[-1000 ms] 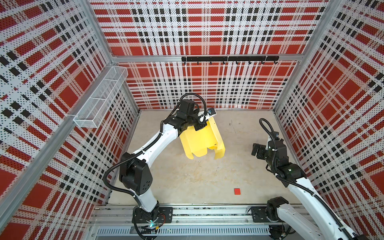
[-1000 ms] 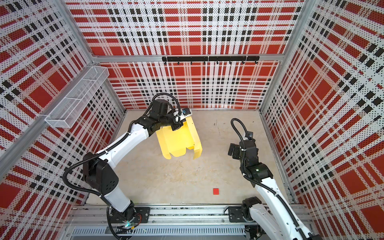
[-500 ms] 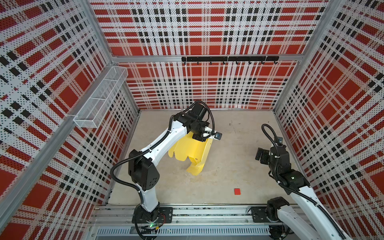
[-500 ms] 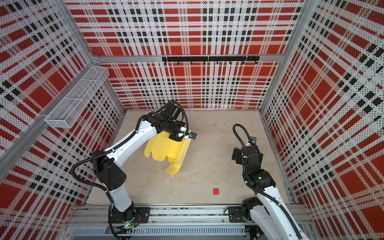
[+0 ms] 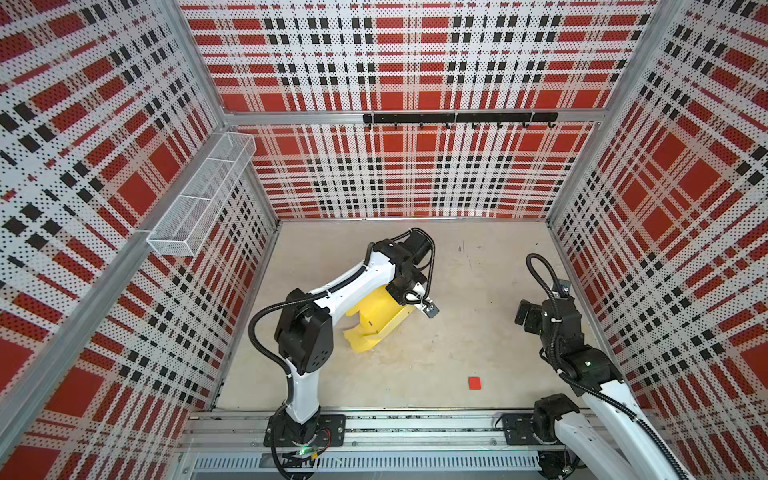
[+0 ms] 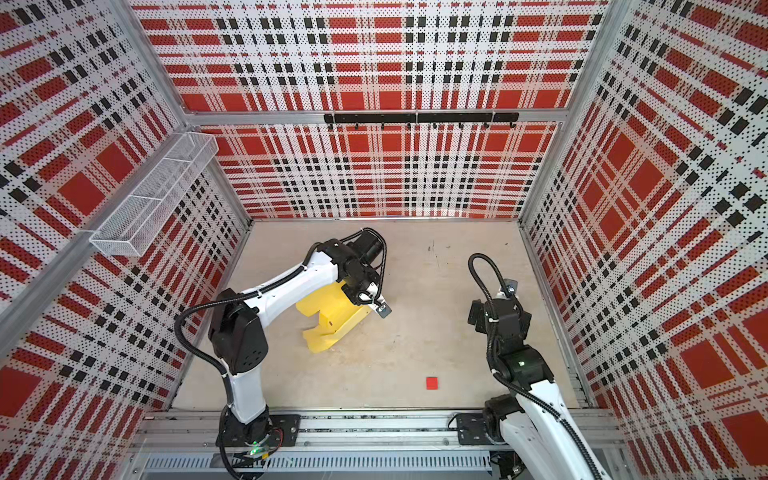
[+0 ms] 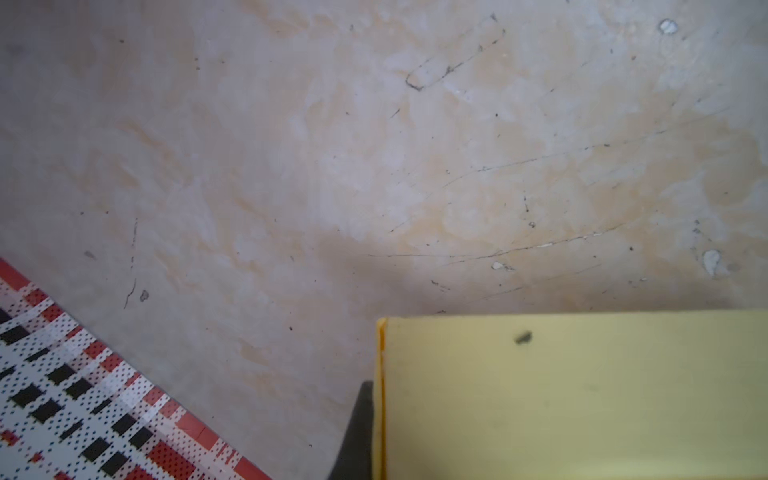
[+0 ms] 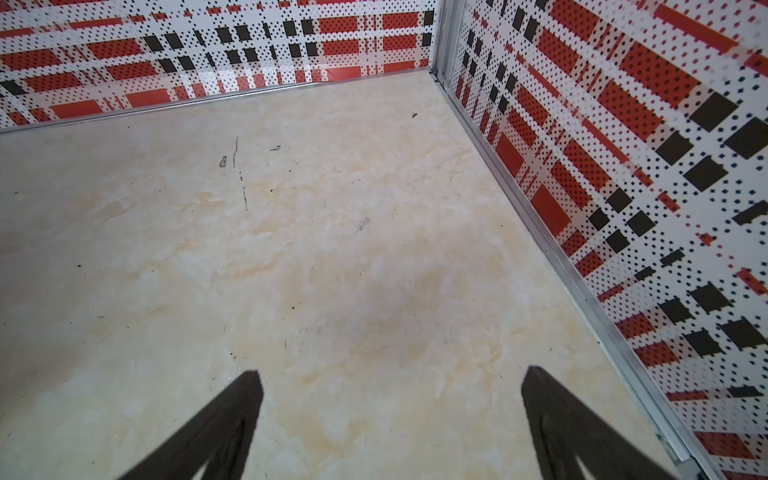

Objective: Fold the paper box

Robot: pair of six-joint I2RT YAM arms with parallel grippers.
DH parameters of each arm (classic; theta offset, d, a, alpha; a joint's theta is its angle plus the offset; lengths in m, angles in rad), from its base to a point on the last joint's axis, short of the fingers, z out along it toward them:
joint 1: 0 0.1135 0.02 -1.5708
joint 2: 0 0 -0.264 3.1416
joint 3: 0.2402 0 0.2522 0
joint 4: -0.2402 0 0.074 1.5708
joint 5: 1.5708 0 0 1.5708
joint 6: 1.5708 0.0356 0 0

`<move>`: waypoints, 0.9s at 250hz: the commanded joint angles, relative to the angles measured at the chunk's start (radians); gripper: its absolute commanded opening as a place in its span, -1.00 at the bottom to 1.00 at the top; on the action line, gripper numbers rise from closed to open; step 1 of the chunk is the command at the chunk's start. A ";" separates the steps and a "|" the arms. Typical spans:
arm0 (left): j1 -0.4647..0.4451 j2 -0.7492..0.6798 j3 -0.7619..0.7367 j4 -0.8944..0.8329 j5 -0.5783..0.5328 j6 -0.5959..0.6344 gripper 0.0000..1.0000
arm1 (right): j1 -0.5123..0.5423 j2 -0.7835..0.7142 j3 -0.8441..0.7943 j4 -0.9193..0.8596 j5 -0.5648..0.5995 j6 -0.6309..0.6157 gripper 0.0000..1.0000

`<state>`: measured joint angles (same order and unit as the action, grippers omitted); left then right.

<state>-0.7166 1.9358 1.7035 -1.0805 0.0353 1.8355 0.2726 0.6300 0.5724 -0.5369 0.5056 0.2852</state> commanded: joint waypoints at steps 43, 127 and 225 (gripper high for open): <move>-0.055 0.045 -0.144 0.117 -0.136 0.396 -1.00 | -0.005 -0.013 -0.009 0.016 0.031 0.018 0.99; -0.080 0.145 -0.137 0.170 -0.176 0.398 -1.00 | -0.005 -0.019 -0.009 0.005 0.048 0.023 0.99; -0.101 0.115 -0.220 0.269 -0.168 0.376 -0.52 | -0.006 -0.050 -0.025 0.028 0.036 0.017 0.99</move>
<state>-0.8024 2.0701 1.5269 -0.8589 -0.0830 1.8729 0.2726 0.5968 0.5621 -0.5407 0.5419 0.2920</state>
